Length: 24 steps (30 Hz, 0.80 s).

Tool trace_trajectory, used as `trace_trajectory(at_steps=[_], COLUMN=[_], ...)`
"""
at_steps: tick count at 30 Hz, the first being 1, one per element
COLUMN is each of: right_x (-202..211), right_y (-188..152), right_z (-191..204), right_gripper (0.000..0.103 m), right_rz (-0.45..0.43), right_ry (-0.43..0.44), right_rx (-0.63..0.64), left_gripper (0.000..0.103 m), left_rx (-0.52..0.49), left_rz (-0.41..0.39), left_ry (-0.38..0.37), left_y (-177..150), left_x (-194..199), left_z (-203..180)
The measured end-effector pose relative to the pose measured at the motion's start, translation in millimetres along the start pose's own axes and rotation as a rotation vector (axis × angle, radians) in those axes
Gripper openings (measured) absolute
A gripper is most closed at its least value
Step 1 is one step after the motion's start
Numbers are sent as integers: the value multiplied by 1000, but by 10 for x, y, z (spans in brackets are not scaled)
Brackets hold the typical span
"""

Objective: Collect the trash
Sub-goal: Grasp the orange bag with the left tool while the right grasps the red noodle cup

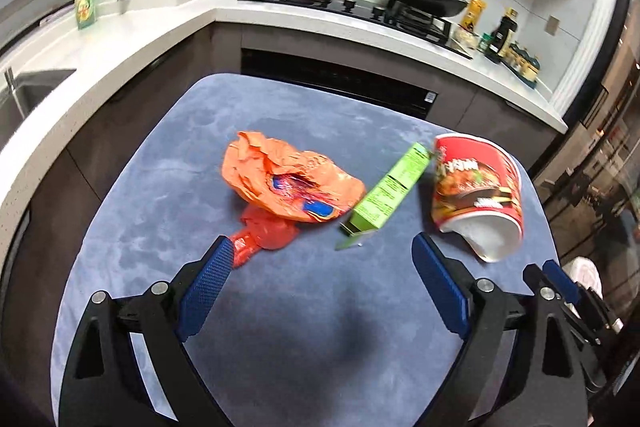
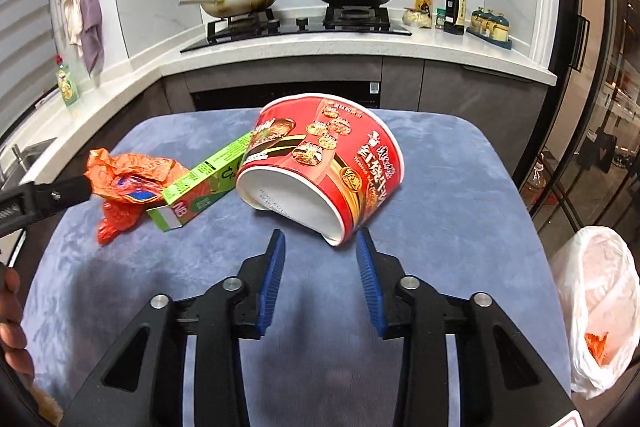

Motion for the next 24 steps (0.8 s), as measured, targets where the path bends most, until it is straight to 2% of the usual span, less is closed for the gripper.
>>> trace_trajectory(at_steps=[4, 11, 16, 20, 22, 23, 24], right_x=[-179, -341, -415, -419, -407, -396, -371], right_y=[44, 98, 136, 155, 156, 153, 156], right_z=[-7, -22, -45, -60, -53, -50, -52], right_gripper=[26, 21, 11, 10, 9, 9, 9], right_rz=[12, 10, 4, -6, -9, -9, -16], right_ry=[-10, -35, -47, -51, -53, -53, -55], right_rx=[-1, 6, 11, 14, 18, 18, 17], left_gripper=[88, 88, 85, 66, 50, 39, 33], left_rx=[24, 66, 76, 70, 59, 52, 44], left_rz=[8, 31, 19, 28, 37, 39, 43], left_ry=[2, -1, 9, 18, 23, 27, 23], left_y=[72, 150, 248, 281, 278, 275, 269], left_x=[-124, -338, -454, -543, -578, -585, -587], left_z=[76, 134, 180, 189, 178, 173, 161])
Point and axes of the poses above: each gripper's, at about its wrist camera, not at the fingertips, and x roughly against the way its jaws point, z to its left, y to its top, the point moved 4 cm from there along -x, roughly the way its jaws point, and after that the axes turned 10 degrees about x, right-handed, at the moved point
